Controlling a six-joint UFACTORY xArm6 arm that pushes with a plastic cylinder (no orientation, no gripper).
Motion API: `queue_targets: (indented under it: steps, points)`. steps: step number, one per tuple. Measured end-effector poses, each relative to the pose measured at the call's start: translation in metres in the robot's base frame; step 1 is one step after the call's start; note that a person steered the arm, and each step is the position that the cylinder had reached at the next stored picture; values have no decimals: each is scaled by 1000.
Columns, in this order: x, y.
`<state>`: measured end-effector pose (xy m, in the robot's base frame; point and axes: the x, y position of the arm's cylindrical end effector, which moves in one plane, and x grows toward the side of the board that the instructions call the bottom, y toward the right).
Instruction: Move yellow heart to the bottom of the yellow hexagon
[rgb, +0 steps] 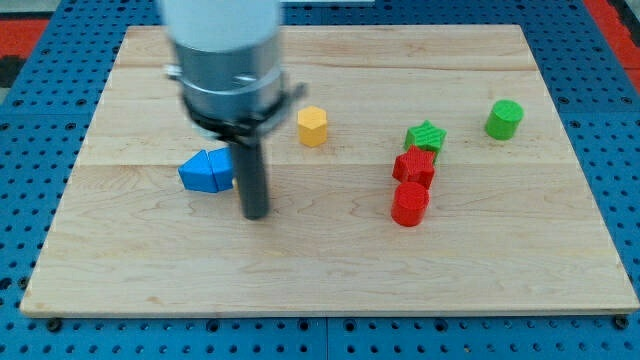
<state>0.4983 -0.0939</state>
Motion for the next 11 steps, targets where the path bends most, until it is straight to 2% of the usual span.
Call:
queue_targets:
  steps: [2, 3, 4, 5, 6, 7, 8, 9, 10, 11]
  points:
    - [-27, 57]
    - [14, 24]
    - [8, -87]
    - [-19, -61]
    - [-50, 7]
    - [-59, 39]
    - [-14, -12]
    - [42, 59]
    - [70, 201]
    - [54, 251]
